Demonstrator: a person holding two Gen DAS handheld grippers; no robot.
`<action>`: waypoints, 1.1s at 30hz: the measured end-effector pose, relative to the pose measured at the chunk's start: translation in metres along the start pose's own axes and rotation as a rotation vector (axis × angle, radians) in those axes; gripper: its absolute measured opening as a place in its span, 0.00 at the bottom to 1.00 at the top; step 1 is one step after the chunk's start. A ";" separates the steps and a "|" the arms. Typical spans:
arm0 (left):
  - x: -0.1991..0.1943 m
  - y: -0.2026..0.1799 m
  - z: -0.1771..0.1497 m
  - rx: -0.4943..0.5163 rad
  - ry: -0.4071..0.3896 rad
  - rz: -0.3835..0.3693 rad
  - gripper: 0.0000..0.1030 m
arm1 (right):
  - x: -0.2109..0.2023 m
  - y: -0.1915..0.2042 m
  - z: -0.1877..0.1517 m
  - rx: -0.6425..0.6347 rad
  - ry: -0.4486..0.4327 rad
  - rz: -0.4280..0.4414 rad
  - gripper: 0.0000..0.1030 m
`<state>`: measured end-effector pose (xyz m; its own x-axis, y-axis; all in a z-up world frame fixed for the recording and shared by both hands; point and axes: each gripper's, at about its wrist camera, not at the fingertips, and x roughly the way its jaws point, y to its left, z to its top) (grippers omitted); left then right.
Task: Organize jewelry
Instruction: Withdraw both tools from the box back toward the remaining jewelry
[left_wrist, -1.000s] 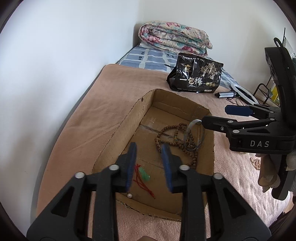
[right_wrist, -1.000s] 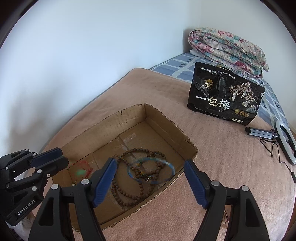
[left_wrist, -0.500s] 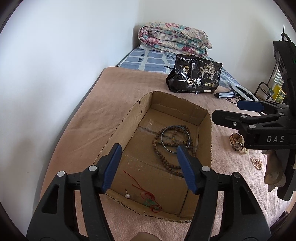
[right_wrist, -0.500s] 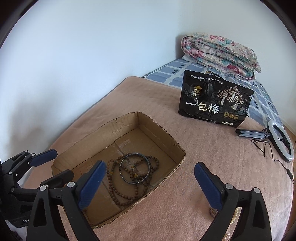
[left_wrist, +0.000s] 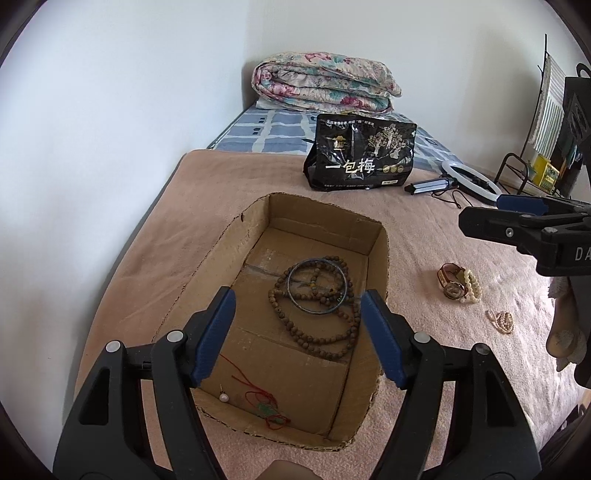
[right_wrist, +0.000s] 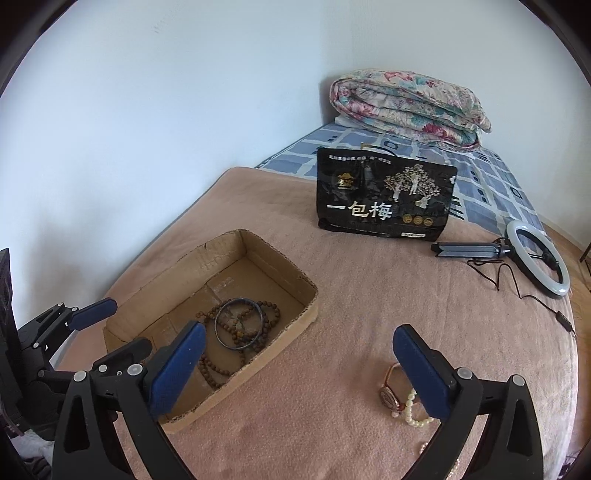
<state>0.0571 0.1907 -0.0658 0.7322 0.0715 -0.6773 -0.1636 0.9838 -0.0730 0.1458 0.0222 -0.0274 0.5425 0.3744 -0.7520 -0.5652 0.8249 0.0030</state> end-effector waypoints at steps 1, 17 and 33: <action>0.000 -0.004 0.001 0.003 -0.003 -0.007 0.70 | -0.004 -0.006 -0.002 0.008 -0.002 -0.004 1.00; 0.003 -0.064 0.013 0.017 0.002 -0.174 0.70 | -0.062 -0.119 -0.056 0.180 -0.045 -0.163 1.00; 0.021 -0.133 0.007 0.129 0.037 -0.228 0.70 | -0.059 -0.189 -0.122 0.242 0.065 -0.233 0.99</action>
<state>0.0986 0.0629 -0.0651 0.7155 -0.1584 -0.6804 0.0902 0.9867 -0.1349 0.1449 -0.2071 -0.0639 0.5945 0.1431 -0.7913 -0.2626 0.9646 -0.0228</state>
